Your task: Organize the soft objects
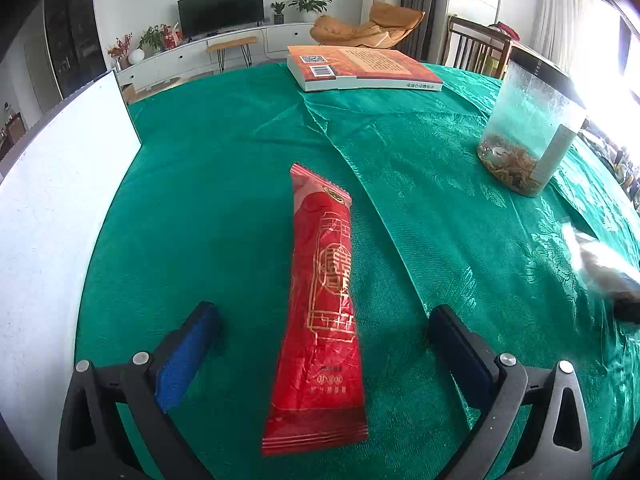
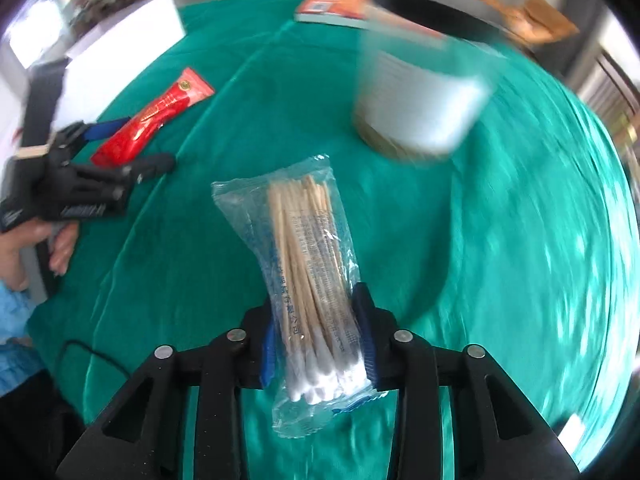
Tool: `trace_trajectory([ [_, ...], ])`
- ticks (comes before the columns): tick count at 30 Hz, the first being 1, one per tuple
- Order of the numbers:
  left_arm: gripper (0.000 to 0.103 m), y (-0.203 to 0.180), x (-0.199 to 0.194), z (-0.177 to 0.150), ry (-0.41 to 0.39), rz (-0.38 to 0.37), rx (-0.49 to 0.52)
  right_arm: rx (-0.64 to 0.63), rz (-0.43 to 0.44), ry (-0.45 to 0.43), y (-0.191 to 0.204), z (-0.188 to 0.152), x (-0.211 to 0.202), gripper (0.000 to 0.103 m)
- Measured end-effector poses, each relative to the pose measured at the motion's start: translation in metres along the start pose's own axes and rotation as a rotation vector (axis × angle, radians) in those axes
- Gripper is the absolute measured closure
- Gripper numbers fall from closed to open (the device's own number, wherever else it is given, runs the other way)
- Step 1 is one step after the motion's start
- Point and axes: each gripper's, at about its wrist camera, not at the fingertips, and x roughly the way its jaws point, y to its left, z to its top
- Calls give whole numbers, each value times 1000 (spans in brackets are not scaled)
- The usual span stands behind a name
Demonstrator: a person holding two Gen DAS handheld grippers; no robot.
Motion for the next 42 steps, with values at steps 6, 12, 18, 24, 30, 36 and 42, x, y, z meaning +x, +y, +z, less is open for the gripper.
trace_trajectory([
  [6, 0, 0, 0, 0, 0, 2, 0, 378, -150, -190, -85, -31, -46, 68],
  [12, 0, 0, 0, 0, -1, 0, -1, 471, -255, -256, -133, 17, -15, 45],
  [18, 0, 0, 0, -1, -1, 1, -1, 543, -223, -293, -118, -9, -21, 34],
  [24, 0, 0, 0, -1, -1, 0, -1, 509, -356, -295, -80, -47, -11, 28],
  [30, 0, 13, -9, -5, 50, -44, -5, 548, -374, -288, -75, -60, 1, 21],
  [36, 2, 14, -12, 8, 62, -38, -12, 518, -331, -241, -82, -55, -1, 17],
  [42, 21, 2, 2, 20, 127, -4, 23, 566, -347, -343, -126, -21, -53, 16],
])
